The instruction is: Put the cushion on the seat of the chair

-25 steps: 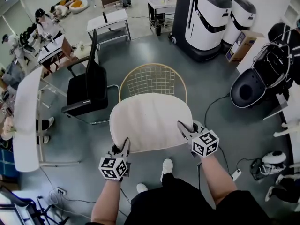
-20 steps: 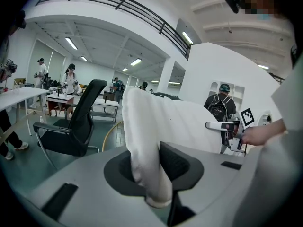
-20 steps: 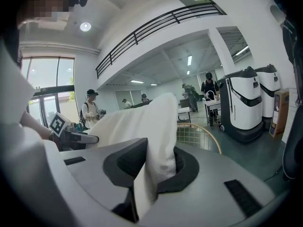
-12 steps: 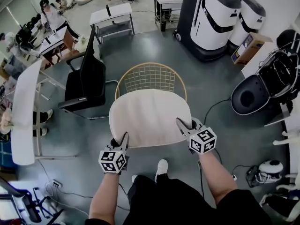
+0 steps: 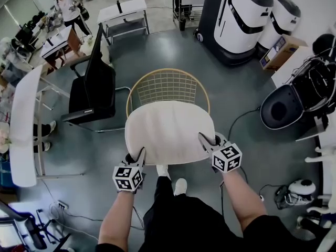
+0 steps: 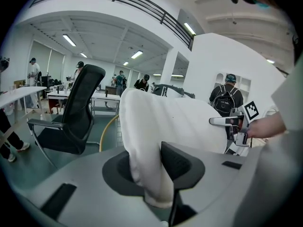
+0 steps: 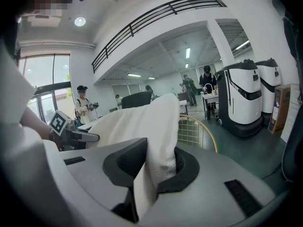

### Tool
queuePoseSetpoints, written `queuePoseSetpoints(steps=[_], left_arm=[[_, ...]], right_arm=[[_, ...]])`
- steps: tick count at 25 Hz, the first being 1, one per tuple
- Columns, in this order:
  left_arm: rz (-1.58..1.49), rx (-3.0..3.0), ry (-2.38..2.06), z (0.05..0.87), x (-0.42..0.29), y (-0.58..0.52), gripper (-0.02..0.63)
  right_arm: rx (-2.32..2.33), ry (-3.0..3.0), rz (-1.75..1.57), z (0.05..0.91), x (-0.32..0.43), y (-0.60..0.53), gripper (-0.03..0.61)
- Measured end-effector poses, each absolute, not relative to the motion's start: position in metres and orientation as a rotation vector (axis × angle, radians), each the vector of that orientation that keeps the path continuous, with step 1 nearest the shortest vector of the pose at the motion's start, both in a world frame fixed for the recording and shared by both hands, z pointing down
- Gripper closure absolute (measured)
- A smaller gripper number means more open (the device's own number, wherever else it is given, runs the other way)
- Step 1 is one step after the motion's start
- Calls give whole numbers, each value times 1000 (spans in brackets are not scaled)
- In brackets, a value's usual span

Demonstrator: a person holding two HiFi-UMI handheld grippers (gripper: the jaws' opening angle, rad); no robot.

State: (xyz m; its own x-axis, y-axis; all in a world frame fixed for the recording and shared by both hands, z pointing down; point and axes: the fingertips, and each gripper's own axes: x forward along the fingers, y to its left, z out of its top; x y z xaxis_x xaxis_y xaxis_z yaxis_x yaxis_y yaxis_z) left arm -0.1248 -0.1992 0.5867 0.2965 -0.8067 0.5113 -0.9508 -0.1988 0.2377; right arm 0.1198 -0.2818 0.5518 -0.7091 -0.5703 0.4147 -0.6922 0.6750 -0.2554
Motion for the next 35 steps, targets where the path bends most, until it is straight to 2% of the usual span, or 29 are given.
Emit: queuePoseSetpoints(steps=[9, 35], left_arm=[[435, 2040, -1507, 643, -139, -242, 495], [569, 1953, -1378, 873, -163, -346, 469]], right_arm=[[1015, -2512, 643, 617, 109, -324, 499], [1035, -2284, 746, 847, 86, -424, 492]])
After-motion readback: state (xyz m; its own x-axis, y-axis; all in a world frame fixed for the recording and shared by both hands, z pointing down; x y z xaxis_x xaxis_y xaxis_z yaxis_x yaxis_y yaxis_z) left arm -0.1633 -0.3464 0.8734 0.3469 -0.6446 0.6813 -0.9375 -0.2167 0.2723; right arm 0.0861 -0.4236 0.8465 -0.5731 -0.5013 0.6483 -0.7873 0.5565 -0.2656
